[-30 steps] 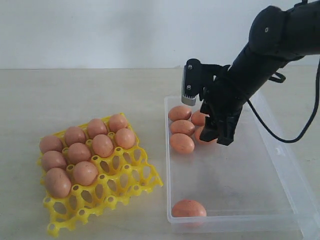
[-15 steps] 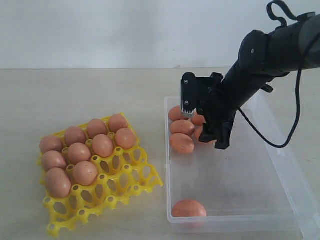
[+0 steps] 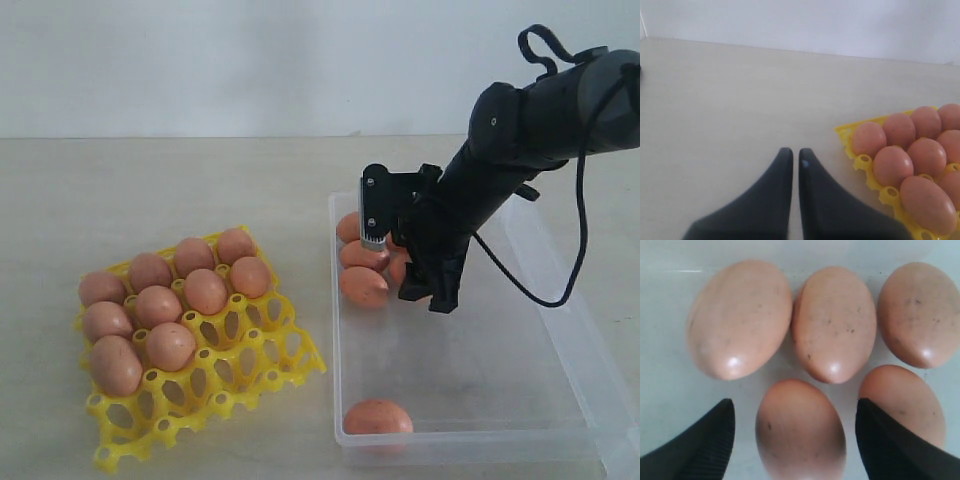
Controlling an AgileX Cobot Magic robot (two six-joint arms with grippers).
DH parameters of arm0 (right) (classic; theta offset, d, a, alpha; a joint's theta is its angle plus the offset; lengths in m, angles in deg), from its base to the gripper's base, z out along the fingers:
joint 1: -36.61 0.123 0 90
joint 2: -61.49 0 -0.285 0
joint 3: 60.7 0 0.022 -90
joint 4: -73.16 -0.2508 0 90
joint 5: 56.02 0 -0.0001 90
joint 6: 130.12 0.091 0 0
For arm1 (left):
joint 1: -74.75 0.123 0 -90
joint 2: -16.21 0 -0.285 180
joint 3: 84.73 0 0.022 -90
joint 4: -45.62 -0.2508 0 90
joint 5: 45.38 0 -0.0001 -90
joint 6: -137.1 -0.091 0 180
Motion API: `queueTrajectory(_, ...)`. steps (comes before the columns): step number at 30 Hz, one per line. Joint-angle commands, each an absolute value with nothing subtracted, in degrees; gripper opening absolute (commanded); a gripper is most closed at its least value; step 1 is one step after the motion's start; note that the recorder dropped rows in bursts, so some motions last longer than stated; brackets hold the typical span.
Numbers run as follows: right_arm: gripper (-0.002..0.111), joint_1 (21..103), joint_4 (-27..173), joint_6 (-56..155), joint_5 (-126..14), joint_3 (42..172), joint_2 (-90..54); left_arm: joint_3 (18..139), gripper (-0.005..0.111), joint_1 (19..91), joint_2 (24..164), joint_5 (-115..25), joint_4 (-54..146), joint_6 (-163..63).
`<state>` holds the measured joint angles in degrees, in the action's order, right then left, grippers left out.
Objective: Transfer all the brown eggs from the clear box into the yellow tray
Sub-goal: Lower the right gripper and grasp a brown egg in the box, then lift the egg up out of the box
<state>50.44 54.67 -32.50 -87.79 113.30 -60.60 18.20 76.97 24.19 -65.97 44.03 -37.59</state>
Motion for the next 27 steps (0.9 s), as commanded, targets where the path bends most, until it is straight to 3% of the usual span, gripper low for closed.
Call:
queueTrajectory(1, 0.061, 50.5, 55.0, -32.8, -88.3, 113.5, -61.4, 18.1, 0.004, 77.1, 24.0, -65.7, 44.2, -37.9)
queueTrajectory(9, 0.056, 50.5, 55.0, -32.7, -88.8, 113.5, -63.3, 18.1, 0.004, 77.1, 24.0, -65.7, 44.2, -37.9)
queueTrajectory(11, 0.045, 50.5, 55.0, -32.4, -88.8, 113.5, -63.4, 18.1, 0.004, 77.1, 24.0, -65.7, 44.2, -37.9)
queueTrajectory(16, 0.003, 50.5, 54.8, -27.6, -89.2, 113.5, -63.4, 18.1, 0.004, 77.1, 24.0, -65.7, 44.2, -37.9)
queueTrajectory(17, 0.000, 50.5, 54.8, -24.5, -89.3, 113.5, -63.4, 18.1, 0.004, 77.1, 24.0, -65.7, 44.2, -37.9)
queueTrajectory(27, 0.000, 50.5, 55.1, -8.1, -91.5, 113.5, -63.4, 18.1, 0.004, 77.1, 24.0, -65.7, 44.2, -37.9)
